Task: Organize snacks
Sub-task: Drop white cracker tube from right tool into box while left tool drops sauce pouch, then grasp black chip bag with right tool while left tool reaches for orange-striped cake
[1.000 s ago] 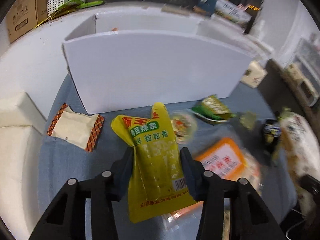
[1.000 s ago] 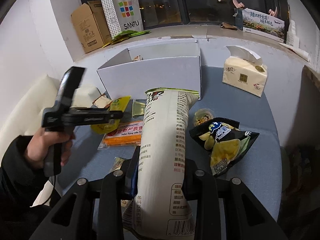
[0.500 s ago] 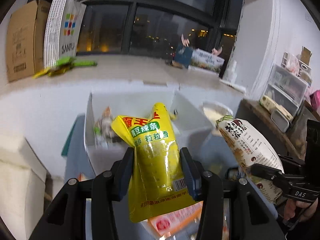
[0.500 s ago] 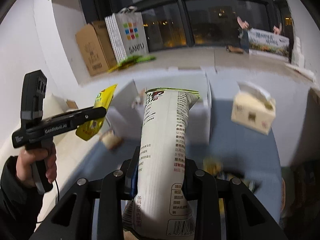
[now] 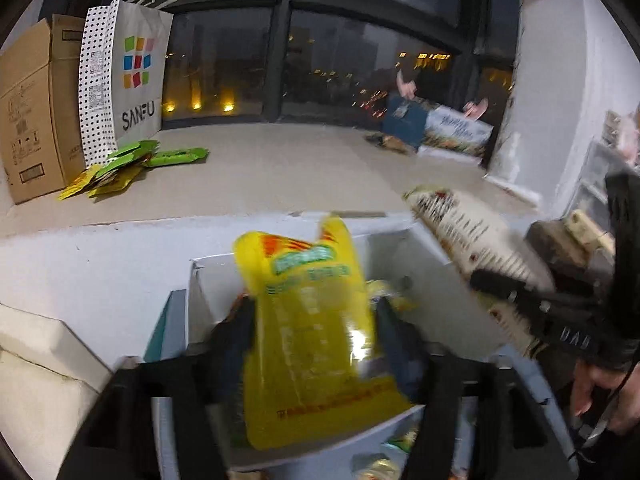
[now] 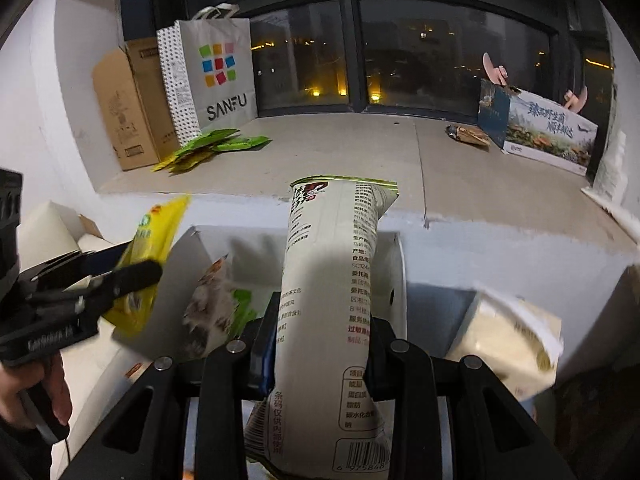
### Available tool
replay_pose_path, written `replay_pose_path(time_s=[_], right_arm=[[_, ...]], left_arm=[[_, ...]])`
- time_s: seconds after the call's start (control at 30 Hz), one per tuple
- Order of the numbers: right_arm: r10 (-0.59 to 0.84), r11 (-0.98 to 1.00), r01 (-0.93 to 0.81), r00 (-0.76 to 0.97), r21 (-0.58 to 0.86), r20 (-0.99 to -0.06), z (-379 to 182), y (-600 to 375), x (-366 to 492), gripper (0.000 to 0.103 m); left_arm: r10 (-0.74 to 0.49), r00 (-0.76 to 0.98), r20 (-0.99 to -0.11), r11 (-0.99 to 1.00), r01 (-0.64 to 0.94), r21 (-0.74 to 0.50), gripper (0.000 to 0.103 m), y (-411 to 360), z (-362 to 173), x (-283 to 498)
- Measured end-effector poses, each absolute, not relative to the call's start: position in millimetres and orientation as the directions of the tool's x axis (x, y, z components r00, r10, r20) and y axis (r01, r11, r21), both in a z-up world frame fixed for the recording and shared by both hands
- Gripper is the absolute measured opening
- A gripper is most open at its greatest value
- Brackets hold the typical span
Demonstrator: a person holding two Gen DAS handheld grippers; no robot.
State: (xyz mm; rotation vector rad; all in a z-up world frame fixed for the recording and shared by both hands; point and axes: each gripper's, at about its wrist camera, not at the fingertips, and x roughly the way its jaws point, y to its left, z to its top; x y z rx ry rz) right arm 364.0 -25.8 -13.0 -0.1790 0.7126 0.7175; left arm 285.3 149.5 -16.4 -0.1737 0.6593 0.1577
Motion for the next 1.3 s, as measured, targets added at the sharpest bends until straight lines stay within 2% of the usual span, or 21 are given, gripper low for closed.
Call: replay_pose_path(time_s=[0.03,0.07,0.1,0.17,0.47,0.8,1.0,1.3], right_arm=[[0.525,0.760,-0.645,0.543,0.074,-0.656,-14,-22,370,0.041],[0.519,0.762,-0.644,0.543,0.071,-0.660,-14,-19,375,0.081],[0.511,0.764,-0.641,0.537,0.068,-0.671,-16,-16,380,0.103],[0.499,0.776,-0.628,0.551,0.062,-0.669,-17,-18,380,0.103],[0.561,0.750,-0.653,0.544,0.105,-0.624,-5,-46,353,0.103],[0.672,0.674,-0.727,0.526,0.136,-0.521,7,-116,260,0.103],[0.691,0.676,-0.707,0.513,0.207,-0.509,-31,-169,201,0.103],[0.618,0.752,-0.601,0.502,0.269,-0.606,-106,-232,150,0.103]], left_arm=[[0.112,0.769,-0.630,0.971,-0.220,-0.096,0.092,153,-19,289],[0.120,0.761,-0.638,0.968,-0.232,-0.094,0.103,154,-21,291],[0.118,0.757,-0.642,0.966,-0.238,-0.104,0.103,155,-22,289],[0.097,0.757,-0.646,0.962,-0.238,-0.134,0.103,159,-23,283],[0.126,0.769,-0.627,0.970,-0.229,-0.085,0.103,155,-12,238],[0.064,0.822,-0.566,0.982,-0.153,-0.111,0.103,110,-1,140],[0.010,0.834,-0.552,0.980,-0.119,-0.162,0.103,68,-19,90],[-0.063,0.812,-0.580,0.977,-0.067,-0.200,0.103,20,-54,49]])
